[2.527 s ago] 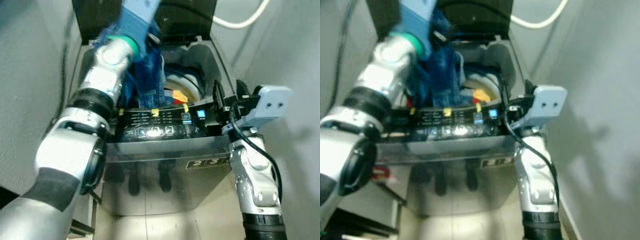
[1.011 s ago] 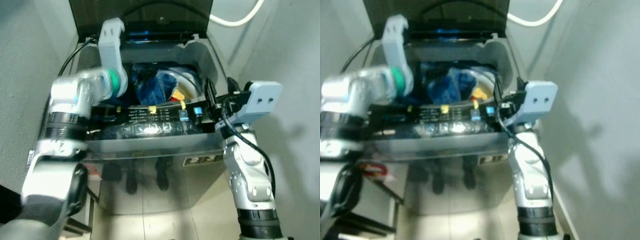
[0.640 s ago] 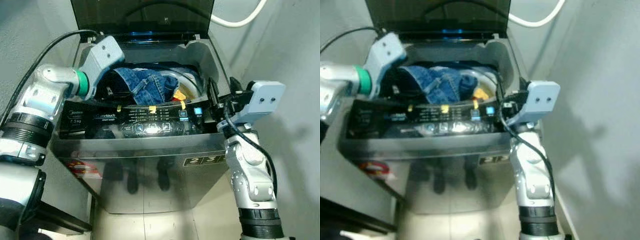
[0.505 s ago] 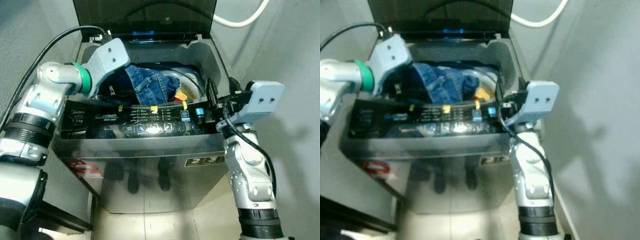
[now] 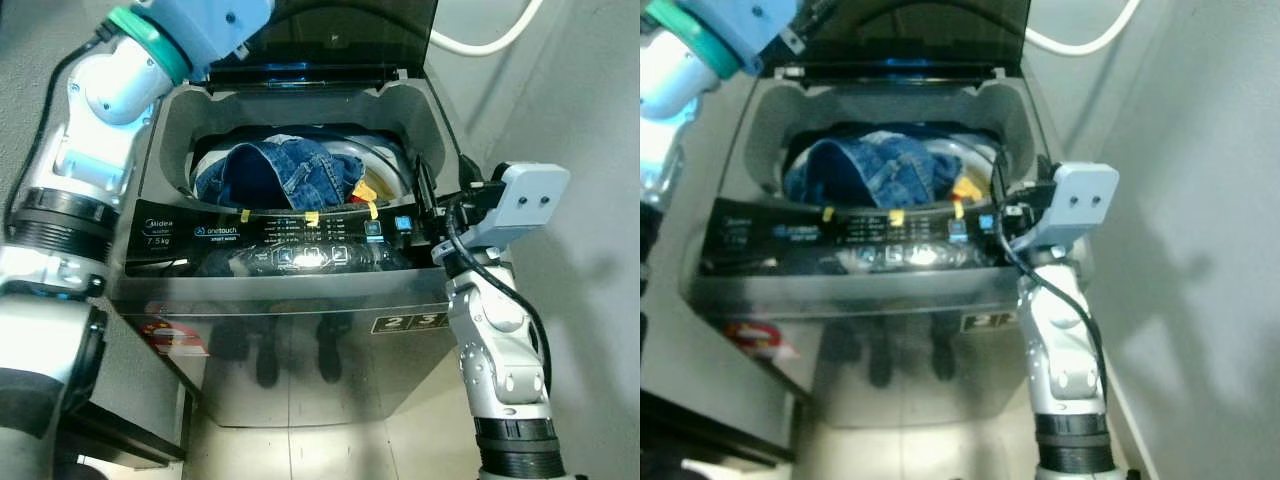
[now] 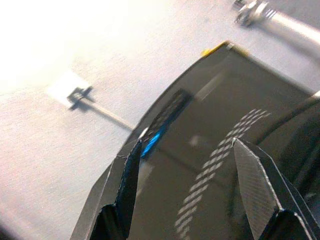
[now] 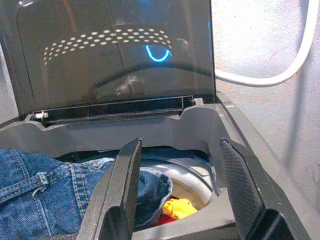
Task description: Clothes washing
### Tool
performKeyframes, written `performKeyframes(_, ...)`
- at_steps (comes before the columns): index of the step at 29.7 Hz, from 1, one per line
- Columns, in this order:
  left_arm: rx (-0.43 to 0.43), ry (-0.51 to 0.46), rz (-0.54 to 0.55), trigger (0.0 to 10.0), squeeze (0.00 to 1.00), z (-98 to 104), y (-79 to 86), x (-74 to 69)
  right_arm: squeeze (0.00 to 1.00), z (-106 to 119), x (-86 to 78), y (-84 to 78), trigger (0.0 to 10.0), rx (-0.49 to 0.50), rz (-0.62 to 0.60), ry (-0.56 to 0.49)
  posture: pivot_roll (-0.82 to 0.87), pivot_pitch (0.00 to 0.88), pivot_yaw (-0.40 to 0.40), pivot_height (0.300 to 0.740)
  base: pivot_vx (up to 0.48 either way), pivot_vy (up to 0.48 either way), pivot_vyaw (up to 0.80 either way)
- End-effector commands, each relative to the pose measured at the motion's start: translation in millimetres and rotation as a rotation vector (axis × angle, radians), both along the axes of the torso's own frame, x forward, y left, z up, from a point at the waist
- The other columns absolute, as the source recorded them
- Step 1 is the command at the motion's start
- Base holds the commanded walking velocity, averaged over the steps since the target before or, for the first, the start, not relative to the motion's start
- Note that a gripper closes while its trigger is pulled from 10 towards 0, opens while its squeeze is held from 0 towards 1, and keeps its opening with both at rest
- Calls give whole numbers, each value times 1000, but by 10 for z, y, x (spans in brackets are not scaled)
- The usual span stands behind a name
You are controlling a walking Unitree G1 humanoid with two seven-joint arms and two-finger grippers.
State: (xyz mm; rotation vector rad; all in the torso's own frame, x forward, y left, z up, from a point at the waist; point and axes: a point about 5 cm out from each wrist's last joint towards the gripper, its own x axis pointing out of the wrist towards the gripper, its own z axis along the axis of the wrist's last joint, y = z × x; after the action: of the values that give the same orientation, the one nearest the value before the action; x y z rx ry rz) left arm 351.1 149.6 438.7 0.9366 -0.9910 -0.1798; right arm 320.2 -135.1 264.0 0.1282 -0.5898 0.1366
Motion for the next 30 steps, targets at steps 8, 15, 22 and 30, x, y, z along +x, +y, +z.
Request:
performKeyframes(8, -475, 200, -221, 10000, 0, -57, 106, 140, 0, -14, -12, 12, 10000, 8, 5, -2, 37, 184, 80, 740, 0, 0, 0)
performKeyframes(15, -473, 248, -276, 10000, 0, -366, -64, 123, 0, 2, -25, 34, 10000, 18, 17, -12, 32, 171, 83, 740, 0, 0, 0)
performKeyframes(22, -549, 367, -352, 10000, 0, -868, -262, -63, 0, 388, -112, 107, 10000, 96, 89, -170, 53, 115, 72, 740, 0, 0, 0)
performKeyframes(30, -625, 444, -322, 10000, 0, -1159, -182, -182, 0, 667, -74, 171, 10000, 127, 168, -267, 66, 27, 26, 740, 0, 0, 0)
